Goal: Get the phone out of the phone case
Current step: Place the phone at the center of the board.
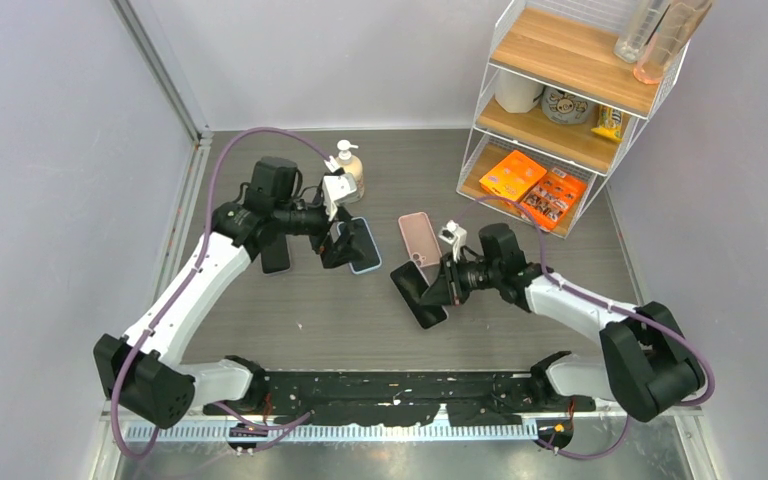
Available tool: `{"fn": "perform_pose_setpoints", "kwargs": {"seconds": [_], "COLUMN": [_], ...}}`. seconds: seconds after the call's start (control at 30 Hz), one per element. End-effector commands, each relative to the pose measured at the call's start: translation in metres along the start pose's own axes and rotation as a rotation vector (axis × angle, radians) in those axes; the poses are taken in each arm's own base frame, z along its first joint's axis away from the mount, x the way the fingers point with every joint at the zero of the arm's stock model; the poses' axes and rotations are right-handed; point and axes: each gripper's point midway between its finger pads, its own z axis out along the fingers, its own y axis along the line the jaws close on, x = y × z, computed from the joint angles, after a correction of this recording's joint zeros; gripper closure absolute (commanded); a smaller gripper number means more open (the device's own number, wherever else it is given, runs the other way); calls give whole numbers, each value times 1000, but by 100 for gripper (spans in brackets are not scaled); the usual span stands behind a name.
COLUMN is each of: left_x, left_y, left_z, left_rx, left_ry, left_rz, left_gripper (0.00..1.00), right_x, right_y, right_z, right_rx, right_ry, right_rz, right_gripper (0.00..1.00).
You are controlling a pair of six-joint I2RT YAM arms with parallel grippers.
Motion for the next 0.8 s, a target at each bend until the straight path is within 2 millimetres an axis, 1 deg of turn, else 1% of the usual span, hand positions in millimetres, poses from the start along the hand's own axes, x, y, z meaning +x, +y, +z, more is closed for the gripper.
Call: {"fn": "perform_pose_setpoints", "kwargs": {"seconds": [0.0,0.03,0.07,0.2,0.43,0.57,0.77], "left_x": [-12,-9,-8,-4,-4,0,7], "left_y": [5,5,4,2,1,-1,-2], "left_z": [-14,-14,-14,-14,-15,-16,-16], "left_rx": [-63,-65,-65,-69,-80,-81,-84], "left_ry": [0,8,13,9,-8,1,6], "left_rz": [48,41,35,16,17,21,26], "left_gripper": [0,0,0,0,0,0,1], "right_x": [-11,-8,1,14,23,28,30], "right_y": [4,0,-4,-19,-45,-64,-81], "right_z": [3,4,6,10,7,3,-2], "right_rx": [-11,0,7,63,144,206,260], "right_ry": [-112,-108,-92,-72,-76,-84,-82], "right_rz": [31,42,70,147,243,290,328], "right_gripper": [95,95,95,95,94,91,78]}}
